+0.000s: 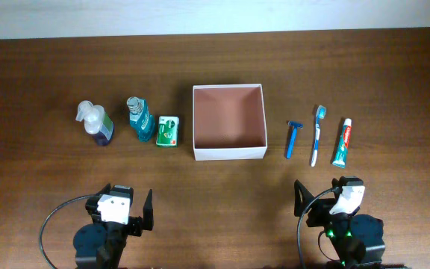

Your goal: Pack container

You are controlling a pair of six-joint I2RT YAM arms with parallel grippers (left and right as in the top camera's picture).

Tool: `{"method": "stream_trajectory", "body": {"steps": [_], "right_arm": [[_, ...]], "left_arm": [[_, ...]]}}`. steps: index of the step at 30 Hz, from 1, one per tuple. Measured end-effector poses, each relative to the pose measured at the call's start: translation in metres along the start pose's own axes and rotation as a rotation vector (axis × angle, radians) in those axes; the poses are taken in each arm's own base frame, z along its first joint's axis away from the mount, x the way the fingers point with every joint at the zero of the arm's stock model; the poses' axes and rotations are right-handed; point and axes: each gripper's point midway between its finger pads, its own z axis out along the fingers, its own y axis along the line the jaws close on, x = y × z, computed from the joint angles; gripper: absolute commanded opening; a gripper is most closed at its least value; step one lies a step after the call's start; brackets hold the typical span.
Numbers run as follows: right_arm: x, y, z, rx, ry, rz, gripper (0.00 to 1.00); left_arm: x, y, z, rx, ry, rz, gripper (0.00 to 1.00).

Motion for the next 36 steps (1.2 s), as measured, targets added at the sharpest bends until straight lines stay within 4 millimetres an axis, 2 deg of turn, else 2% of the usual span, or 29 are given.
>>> {"method": "stream_trajectory", "body": {"steps": [19, 27, 36], "right_arm": [[0.000, 0.000, 0.000, 0.000, 0.000, 0.000, 0.99], [0.000, 0.000, 0.000, 0.000, 0.000, 0.000, 0.99], [0.000, 0.000, 0.000, 0.000, 0.000, 0.000, 0.99]], "left_arm": [[0.000, 0.001, 0.000, -0.004, 0.000, 0.000, 0.99], [0.003, 0.027, -0.002, -0.155, 0.018, 0.003, 0.99], [0.002, 0.034, -0.003, -0.196, 0.014, 0.004, 0.99]]}}
